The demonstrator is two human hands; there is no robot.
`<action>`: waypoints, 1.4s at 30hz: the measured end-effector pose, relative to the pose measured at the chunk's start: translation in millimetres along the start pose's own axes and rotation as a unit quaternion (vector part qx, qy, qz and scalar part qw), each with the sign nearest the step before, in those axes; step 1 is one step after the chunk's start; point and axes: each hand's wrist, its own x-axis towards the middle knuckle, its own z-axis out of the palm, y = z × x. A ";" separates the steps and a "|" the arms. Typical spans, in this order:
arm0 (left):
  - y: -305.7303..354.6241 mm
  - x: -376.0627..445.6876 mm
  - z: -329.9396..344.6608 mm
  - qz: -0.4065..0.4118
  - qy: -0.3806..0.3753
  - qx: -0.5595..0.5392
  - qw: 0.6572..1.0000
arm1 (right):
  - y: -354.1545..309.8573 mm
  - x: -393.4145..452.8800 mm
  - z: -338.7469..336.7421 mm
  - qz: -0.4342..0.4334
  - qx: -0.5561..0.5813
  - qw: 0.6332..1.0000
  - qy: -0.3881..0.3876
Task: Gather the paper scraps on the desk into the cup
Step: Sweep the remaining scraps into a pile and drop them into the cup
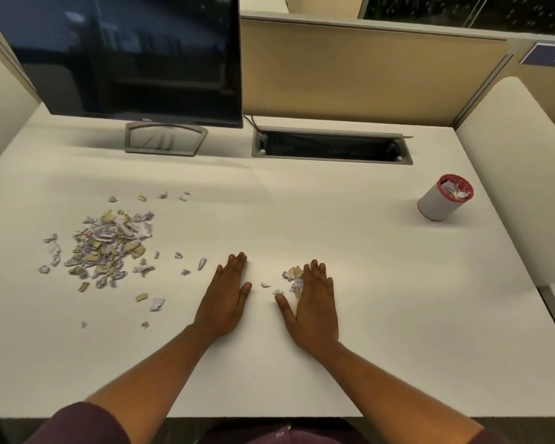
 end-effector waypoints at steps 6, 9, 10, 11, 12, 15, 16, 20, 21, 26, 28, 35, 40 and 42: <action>-19.0 -8.5 -19.3 -0.024 0.062 0.030 0.997 | -22.5 10.5 13.5 -0.034 -0.002 0.999 0.003; -45.2 -10.6 -42.1 -0.035 0.101 0.059 0.992 | -44.8 18.3 23.1 -0.033 -0.003 0.999 0.011; -55.7 -11.0 -51.1 -0.046 0.110 0.057 0.991 | -55.6 21.3 26.9 -0.029 0.001 1.000 0.010; -68.5 -11.6 -61.7 -0.059 0.114 0.052 0.990 | -69.9 25.0 31.9 -0.019 0.009 1.000 0.010; -81.4 -13.2 -71.8 -0.070 0.116 0.048 0.990 | -85.3 28.7 37.4 -0.005 0.022 1.000 0.011; -123.0 -17.9 -103.8 -0.073 0.119 0.057 0.989 | -137.5 43.1 55.8 0.057 0.063 0.996 0.024; -139.1 -18.9 -116.1 -0.074 0.121 0.060 0.988 | -155.4 48.8 62.4 0.072 0.069 0.995 0.028; -199.5 -23.1 -160.0 -0.096 0.155 0.095 0.979 | -209.6 73.7 84.7 0.095 0.064 0.993 0.038; -212.7 -24.3 -169.5 -0.120 0.175 0.094 0.973 | -220.0 81.1 89.1 0.092 0.058 0.993 0.038; -261.1 -27.3 -199.9 -0.278 0.249 0.042 0.927 | -248.8 124.1 103.0 0.056 0.040 0.997 0.027; -277.8 -23.9 -207.0 -0.288 0.239 0.022 0.927 | -255.1 143.1 106.1 0.044 0.048 0.998 0.021; -315.8 9.1 -219.3 -0.223 0.176 0.025 0.958 | -273.6 218.4 112.5 0.000 0.091 0.996 -0.009; -330.7 37.9 -224.7 -0.139 0.129 0.017 0.982 | -293.3 263.0 121.9 -0.052 0.104 0.991 -0.063; -330.7 50.2 -226.0 -0.120 0.111 0.014 0.986 | -303.0 271.7 127.3 -0.083 0.113 0.986 -0.085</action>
